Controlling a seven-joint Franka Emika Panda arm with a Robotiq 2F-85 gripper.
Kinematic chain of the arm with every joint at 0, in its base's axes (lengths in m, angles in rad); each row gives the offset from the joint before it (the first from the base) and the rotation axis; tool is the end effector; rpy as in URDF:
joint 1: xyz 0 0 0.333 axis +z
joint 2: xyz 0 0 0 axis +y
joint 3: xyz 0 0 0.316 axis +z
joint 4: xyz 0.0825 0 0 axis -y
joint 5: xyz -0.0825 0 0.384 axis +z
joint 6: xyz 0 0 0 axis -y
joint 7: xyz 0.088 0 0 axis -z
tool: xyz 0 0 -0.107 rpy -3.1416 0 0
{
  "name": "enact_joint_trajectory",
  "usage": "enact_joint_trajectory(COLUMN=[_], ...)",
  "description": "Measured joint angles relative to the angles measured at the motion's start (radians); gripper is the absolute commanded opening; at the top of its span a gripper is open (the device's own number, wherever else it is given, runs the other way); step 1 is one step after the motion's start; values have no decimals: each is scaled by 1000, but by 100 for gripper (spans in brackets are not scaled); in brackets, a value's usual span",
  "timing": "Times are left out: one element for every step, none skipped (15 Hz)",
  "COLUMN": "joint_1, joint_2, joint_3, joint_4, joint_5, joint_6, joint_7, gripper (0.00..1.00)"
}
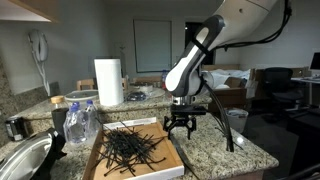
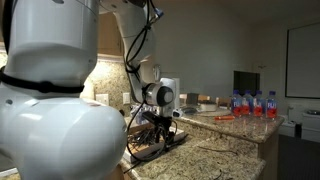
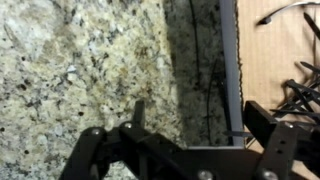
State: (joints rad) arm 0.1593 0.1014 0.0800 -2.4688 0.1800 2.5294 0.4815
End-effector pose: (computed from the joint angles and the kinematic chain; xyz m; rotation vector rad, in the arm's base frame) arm 0.4614 0.1111 0.2502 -2.9939 0.5944 0.1169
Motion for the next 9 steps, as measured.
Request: enact_joint_trajectory(joint_1=[-7,-13,-17,-18,-20,-20,-20,-19,-19], joint_2=[0,0,0,0,0,1,3,8,15], joint_3=[-8,-13,-18,-20,-20,-20,-16,-10,-2], joint_4=[3,7,12,19,26,33,39,45,51], joint_5=[0,0,0,0,2,5,13,26,41], joint_6=[3,8,12,15,15,15,15,15,15], joint_7=[0,0,0,0,0,0,-2,-6,-8], gripper=[100,100,100,100,100,100,100,100,100])
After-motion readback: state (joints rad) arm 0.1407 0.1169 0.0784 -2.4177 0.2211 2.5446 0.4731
